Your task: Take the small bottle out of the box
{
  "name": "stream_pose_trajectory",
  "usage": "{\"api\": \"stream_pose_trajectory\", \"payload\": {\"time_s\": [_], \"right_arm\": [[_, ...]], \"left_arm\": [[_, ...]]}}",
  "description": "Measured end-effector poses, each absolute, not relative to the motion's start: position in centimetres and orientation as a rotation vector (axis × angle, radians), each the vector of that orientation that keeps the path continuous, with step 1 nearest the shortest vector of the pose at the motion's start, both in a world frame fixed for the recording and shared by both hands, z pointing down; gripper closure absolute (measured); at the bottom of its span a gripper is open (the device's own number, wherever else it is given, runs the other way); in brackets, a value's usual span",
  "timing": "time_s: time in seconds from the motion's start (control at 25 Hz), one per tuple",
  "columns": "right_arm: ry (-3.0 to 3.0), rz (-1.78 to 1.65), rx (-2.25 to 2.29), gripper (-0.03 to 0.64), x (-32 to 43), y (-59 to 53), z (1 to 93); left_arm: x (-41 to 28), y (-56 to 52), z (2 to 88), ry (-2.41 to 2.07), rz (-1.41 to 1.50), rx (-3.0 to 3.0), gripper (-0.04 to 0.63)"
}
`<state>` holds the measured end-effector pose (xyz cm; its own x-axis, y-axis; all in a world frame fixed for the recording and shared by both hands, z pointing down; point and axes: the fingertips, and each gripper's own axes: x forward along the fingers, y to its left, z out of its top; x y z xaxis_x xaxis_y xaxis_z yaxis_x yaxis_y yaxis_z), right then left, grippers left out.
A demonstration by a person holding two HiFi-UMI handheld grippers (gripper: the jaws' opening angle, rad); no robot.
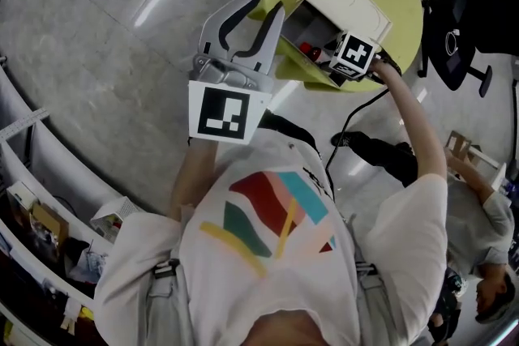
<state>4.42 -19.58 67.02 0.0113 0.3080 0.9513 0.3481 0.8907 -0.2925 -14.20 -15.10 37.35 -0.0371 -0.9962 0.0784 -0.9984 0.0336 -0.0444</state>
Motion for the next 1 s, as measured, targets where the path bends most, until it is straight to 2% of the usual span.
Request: {"api": "stream_pose_trajectory", "payload": {"time_s": [0.36,0.56,1.0], "right_arm": [[-1.501,-0.171,-0.53,0.413,4.3,-19.8,68.0],[-1.481,-0.208,-0.561,0.411,4.0,-19.5,68.2],[-1.465,-0.233,-0.475,0.399,4.0,-19.7,69.4]], "left_arm": [[-16.0,-14.4,37.7,-2.265,0.115,2.111,0.518],[-16.2,-14.4,38.0,-2.278,0.198,2.128,0.518],[-15.9,-14.3,37.8,-2.245,0.167,2.154,0.518]]}}
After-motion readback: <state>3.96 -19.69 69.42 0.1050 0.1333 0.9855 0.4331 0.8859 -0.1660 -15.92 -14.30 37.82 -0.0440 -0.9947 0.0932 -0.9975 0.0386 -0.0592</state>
